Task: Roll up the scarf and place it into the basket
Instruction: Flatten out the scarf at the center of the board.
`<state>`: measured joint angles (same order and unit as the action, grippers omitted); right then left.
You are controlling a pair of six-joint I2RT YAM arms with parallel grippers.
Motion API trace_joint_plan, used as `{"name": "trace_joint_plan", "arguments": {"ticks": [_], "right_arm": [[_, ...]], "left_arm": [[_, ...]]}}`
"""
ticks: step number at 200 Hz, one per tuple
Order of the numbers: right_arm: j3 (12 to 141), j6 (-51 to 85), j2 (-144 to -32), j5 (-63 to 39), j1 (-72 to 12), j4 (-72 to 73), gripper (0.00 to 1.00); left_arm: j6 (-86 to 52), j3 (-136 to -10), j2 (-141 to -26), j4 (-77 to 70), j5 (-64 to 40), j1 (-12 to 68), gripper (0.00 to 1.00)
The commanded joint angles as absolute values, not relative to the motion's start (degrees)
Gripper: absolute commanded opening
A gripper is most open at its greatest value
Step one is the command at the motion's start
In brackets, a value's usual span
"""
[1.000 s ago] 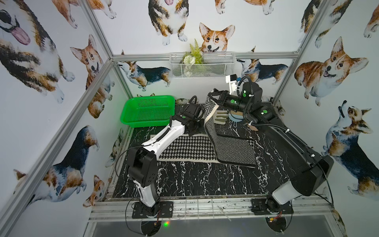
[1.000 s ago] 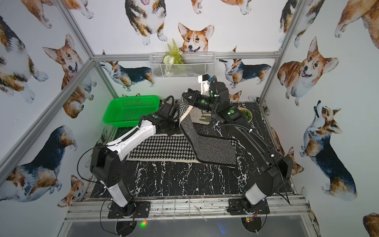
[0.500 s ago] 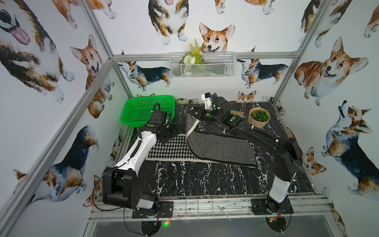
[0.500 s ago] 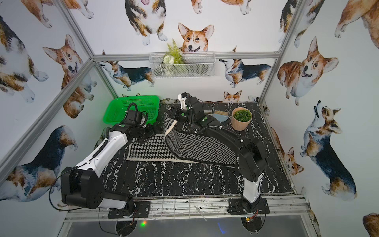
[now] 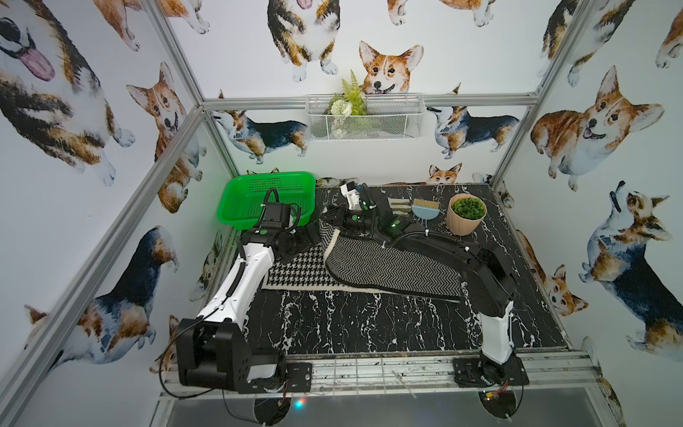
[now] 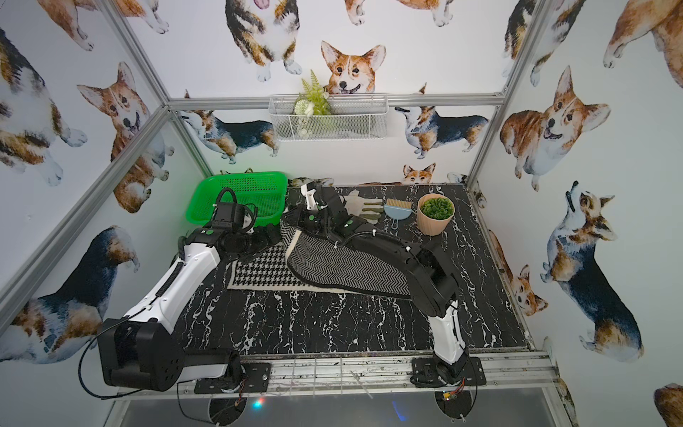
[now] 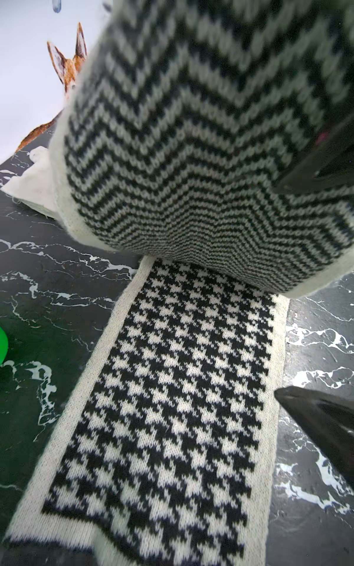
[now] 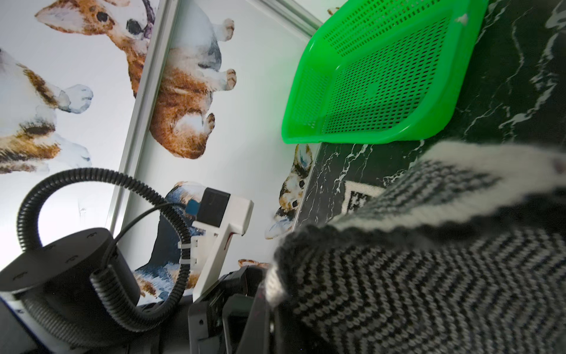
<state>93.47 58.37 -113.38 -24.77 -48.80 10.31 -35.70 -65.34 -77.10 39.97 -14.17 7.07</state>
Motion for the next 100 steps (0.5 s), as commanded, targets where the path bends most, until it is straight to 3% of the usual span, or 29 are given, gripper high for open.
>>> {"name": "trace_joint_plan", "arguments": {"ticks": [1,100], "right_arm": [[94.67,58.89,-110.82,-26.4,-50.12,10.49,0.0],[97.37,60.23,-114.63,-28.59,-53.37,8.3,0.0]], "left_arm": [[-34.99,-65.43,-76.14,41.37,-13.61,5.38,1.0],[-34.15,-66.27,-75.94,42.1,-13.97,3.46,1.0]]}}
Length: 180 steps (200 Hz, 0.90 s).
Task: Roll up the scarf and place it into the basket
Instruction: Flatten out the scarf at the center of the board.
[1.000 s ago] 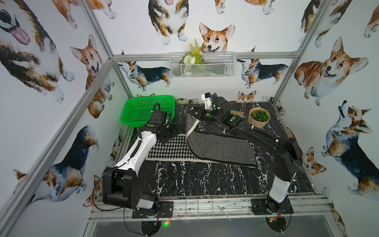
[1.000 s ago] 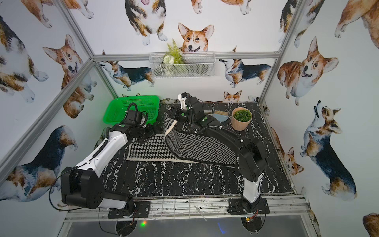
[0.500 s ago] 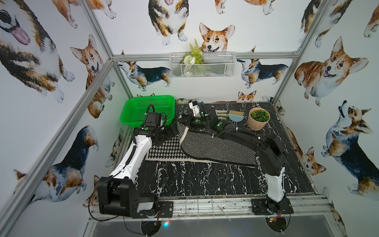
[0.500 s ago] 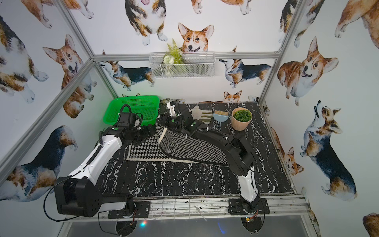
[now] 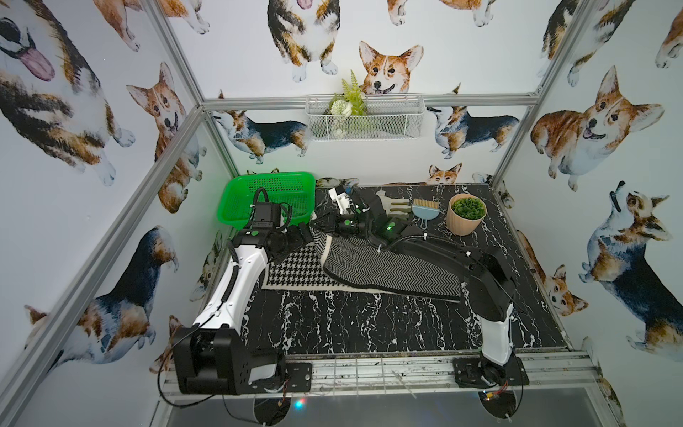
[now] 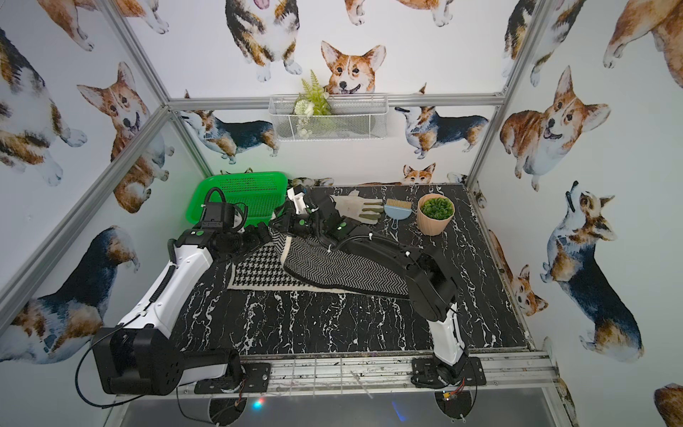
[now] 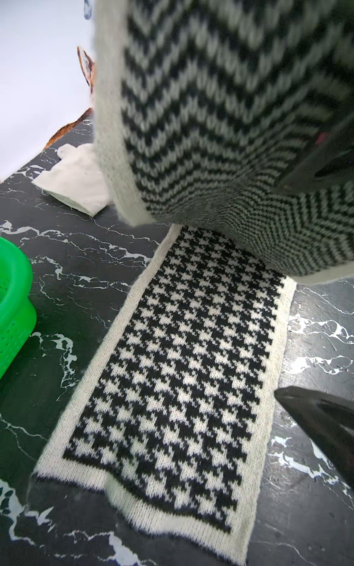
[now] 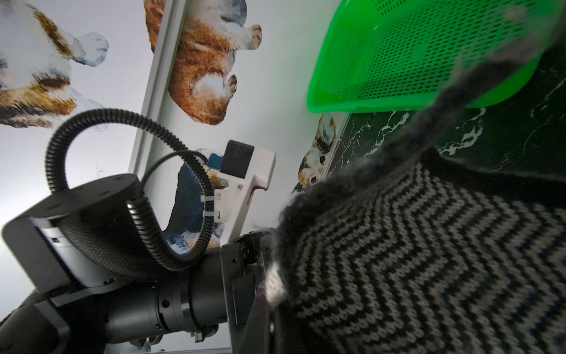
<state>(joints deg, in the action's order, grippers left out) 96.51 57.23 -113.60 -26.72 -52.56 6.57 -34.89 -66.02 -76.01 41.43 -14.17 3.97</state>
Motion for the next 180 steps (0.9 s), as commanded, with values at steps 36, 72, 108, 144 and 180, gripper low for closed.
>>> {"name": "trace_joint_plan", "arguments": {"ticks": [36,72,108,144,180], "right_arm": [[98.94,59.98,-114.18,-28.95,-54.65,7.03,0.0],[99.58,60.49,-113.3,-29.91,-55.36,6.65,0.0],[99.34,61.22,-114.7,-30.34,-55.72,7.02,0.0],[99.62,63.2,-118.16,-30.73,-56.16,10.34,0.0],[102.48,64.34,-120.81,-31.29,-56.83,10.83,0.0]], "left_arm": [[-34.33,-65.92,-75.41,41.84,-13.92,2.66,1.0],[-34.28,-65.91,-75.06,41.88,-13.91,1.61,1.0],[-34.44,-65.65,-74.62,41.9,-13.91,0.25,1.0],[-33.46,-64.93,-74.23,41.48,-14.6,-2.08,1.0],[-32.11,-64.38,-75.08,41.58,-15.55,-2.64,1.0]]}}
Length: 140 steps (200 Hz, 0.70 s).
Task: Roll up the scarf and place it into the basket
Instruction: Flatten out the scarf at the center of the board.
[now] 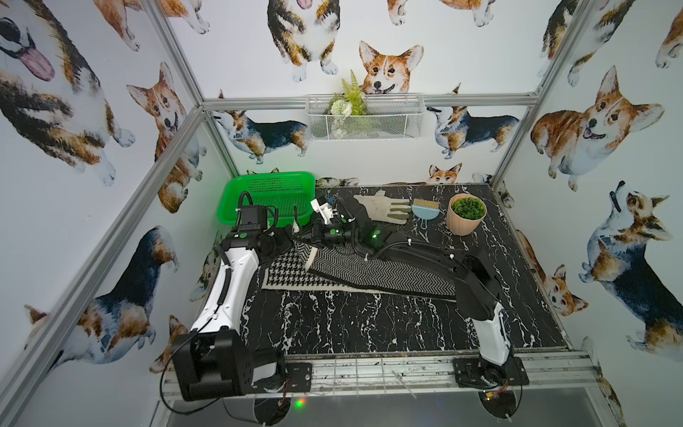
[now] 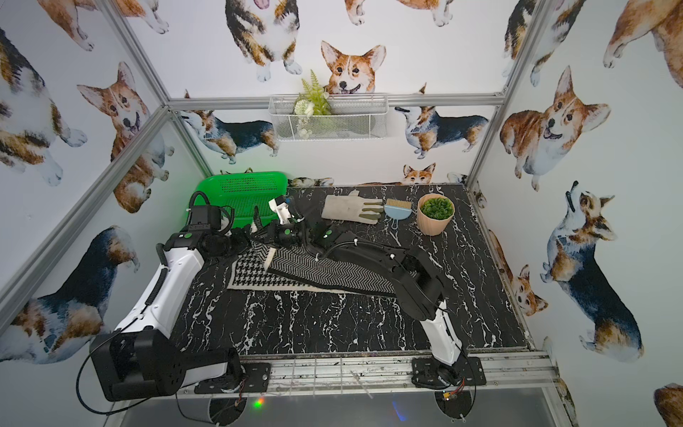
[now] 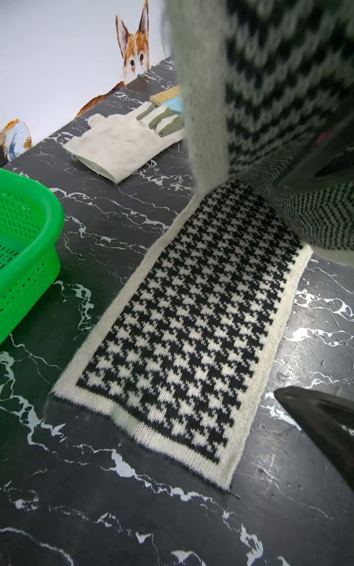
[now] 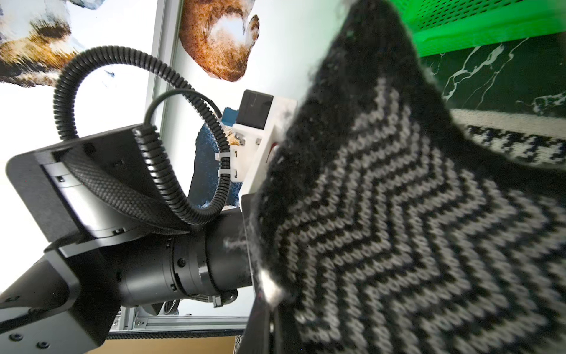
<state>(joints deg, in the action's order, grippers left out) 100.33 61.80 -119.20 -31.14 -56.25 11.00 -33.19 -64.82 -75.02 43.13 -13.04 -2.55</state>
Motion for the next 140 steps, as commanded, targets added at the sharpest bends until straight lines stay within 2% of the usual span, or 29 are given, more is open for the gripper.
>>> {"name": "trace_joint_plan", "arguments": {"ticks": [1,61,140], "right_arm": [[102.57,64.34,-120.83,-31.29,-56.85,10.78,0.0],[107.36,64.22,-123.23,-31.1,-58.35,6.94,0.0],[108.19,64.59,-128.54,-29.98,-57.96,7.12,0.0]], "left_arm": [[-32.1,-64.36,-75.07,41.53,-15.6,-2.68,1.0],[-32.52,-64.0,-73.56,41.44,-16.07,-2.65,1.0],[-30.28,-62.89,-78.57,39.42,-13.03,-4.37,1.0]]}}
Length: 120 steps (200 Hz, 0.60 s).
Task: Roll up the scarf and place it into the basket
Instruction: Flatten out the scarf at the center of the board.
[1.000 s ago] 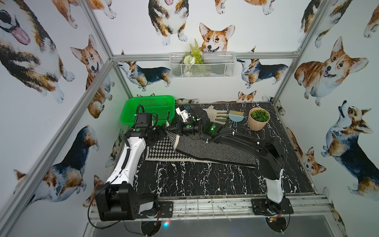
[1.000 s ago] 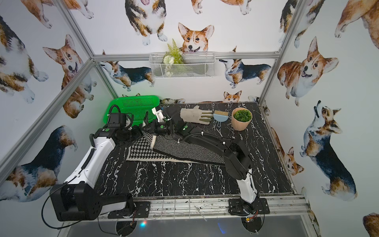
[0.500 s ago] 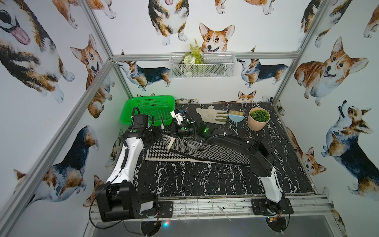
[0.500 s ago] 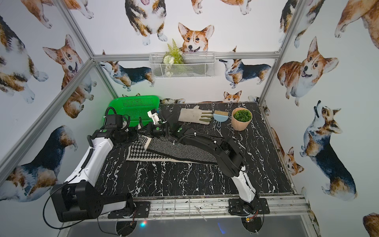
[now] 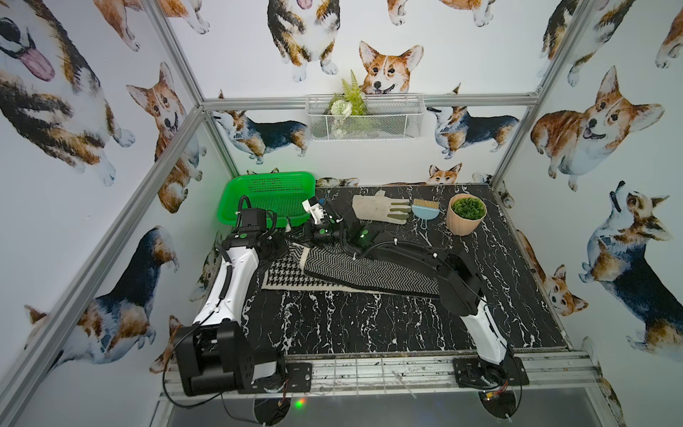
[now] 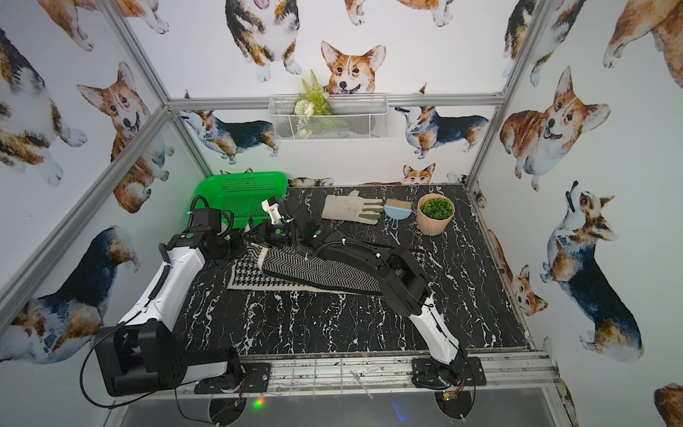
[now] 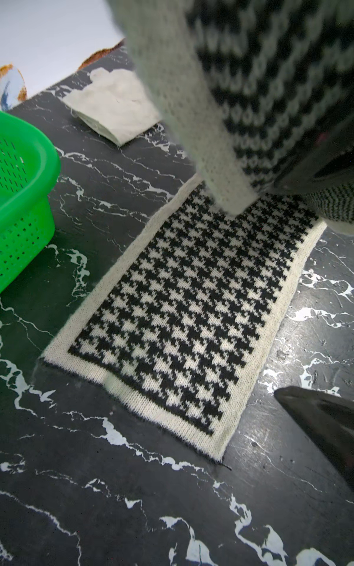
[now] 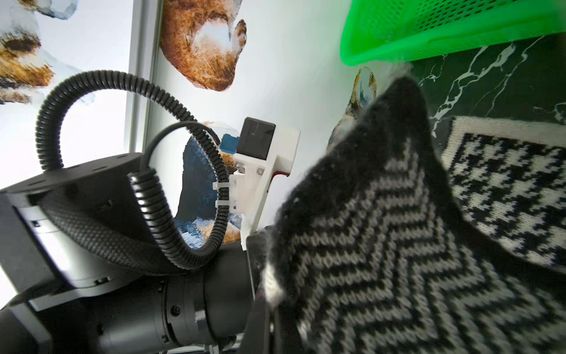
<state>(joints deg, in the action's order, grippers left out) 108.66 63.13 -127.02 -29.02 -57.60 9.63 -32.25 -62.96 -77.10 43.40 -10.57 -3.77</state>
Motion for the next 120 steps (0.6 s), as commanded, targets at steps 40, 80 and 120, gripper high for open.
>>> {"name": "trace_joint_plan", "arguments": {"ticks": [40,80,120], "right_arm": [[108.51,65.1,-130.99,-29.88,-57.59,7.29,0.0],[109.34,65.3,-133.82,-29.88,-57.52,6.59,0.08],[109.25,65.21,-135.12,-30.66,-57.48,6.35,0.24]], "left_arm": [[-29.97,-64.94,-82.43,38.91,-11.83,-5.94,1.0],[-30.0,-67.51,-84.59,43.73,-4.06,-7.6,1.0],[-31.03,-66.63,-83.51,44.56,-0.38,-11.33,1.0]]}}
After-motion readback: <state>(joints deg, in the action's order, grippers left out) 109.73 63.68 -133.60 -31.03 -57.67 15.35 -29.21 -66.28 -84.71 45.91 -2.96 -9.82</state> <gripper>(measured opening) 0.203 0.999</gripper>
